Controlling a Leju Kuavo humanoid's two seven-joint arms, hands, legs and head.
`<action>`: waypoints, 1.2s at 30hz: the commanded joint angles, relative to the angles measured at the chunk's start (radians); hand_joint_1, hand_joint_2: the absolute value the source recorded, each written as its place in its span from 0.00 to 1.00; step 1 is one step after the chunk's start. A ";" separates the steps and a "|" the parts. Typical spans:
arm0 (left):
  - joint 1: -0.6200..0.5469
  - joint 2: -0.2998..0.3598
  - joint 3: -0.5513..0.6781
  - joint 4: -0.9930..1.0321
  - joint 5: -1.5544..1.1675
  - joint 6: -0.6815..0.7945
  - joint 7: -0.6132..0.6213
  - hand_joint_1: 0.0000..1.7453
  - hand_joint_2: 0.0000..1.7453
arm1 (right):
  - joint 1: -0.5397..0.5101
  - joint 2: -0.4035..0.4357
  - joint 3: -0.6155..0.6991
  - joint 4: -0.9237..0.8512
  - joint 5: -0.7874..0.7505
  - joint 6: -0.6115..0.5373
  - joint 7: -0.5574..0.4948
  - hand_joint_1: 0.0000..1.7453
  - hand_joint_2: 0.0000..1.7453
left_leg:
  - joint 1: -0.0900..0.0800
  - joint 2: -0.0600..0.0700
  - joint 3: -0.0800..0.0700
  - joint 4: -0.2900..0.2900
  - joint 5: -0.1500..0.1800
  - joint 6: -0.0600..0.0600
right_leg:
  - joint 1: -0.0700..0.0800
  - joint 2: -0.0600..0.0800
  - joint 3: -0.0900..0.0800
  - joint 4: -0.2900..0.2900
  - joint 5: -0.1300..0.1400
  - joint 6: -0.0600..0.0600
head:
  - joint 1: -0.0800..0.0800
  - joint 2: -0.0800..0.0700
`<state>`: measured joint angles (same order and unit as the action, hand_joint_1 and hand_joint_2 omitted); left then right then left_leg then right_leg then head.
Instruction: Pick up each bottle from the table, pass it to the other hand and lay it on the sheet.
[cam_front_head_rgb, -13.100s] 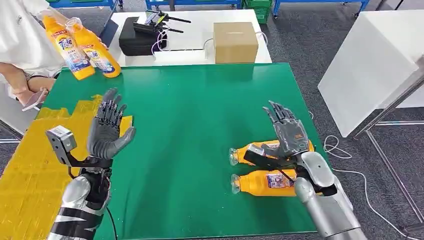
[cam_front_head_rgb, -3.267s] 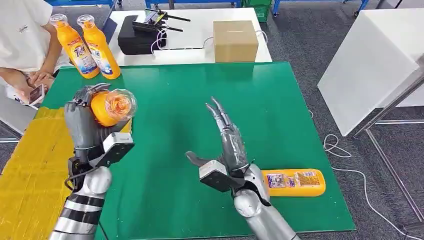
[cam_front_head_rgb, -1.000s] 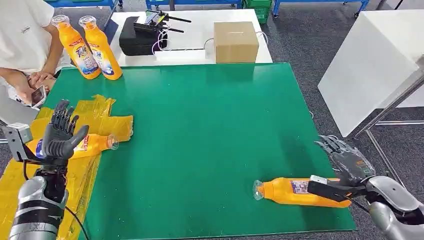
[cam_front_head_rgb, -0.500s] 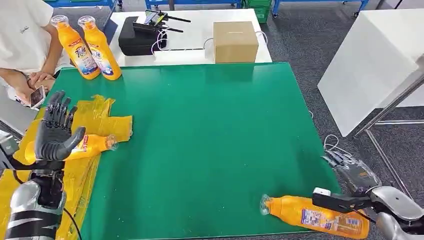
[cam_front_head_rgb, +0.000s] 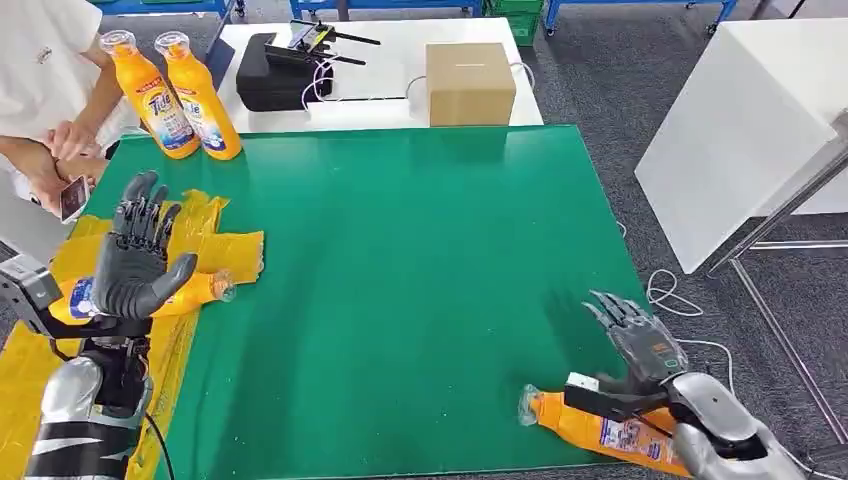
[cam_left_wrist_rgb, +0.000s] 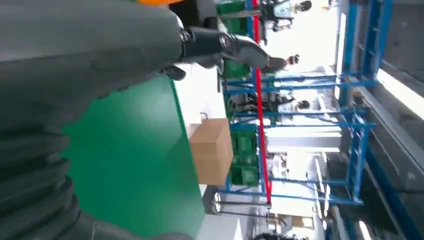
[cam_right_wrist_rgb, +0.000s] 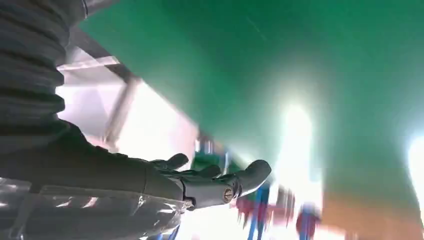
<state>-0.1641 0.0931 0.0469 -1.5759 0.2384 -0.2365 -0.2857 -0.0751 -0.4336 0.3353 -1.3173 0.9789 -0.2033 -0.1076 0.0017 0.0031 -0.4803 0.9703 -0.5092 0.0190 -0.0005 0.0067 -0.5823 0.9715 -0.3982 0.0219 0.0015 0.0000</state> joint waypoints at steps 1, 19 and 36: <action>0.014 -0.029 -0.050 -0.009 -0.027 0.034 0.000 0.00 1.00 | 0.018 0.291 -0.062 -0.168 0.067 -0.251 0.002 0.00 1.00 | 0.001 0.001 0.002 -0.001 -0.001 -0.002 | 0.001 0.001 0.000 0.000 -0.001 -0.001 | 0.000 0.000; 0.005 -0.050 -0.081 0.019 -0.037 0.055 0.001 0.00 1.00 | 0.080 0.363 -0.116 -0.328 0.144 -0.469 -0.023 0.00 1.00 | -0.001 -0.003 0.001 -0.001 0.000 -0.002 | 0.000 -0.003 0.001 -0.001 -0.002 -0.001 | 0.000 0.000; 0.073 -0.028 0.001 0.022 0.002 0.053 -0.046 0.00 1.00 | 0.145 0.210 0.019 -0.564 -0.475 0.015 -0.288 0.00 1.00 | -0.001 -0.002 0.001 -0.001 0.000 -0.001 | 0.000 -0.001 0.000 -0.001 -0.001 0.000 | 0.000 0.000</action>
<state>-0.0796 0.0568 0.0198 -1.6030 0.2369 -0.1774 -0.3273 0.0628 -0.1587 0.3208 -1.8093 0.6083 -0.2771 -0.3608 0.0007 0.0020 -0.4815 0.9701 -0.5089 0.0186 -0.0011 0.0061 -0.5837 0.9714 -0.3987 0.0212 0.0015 0.0000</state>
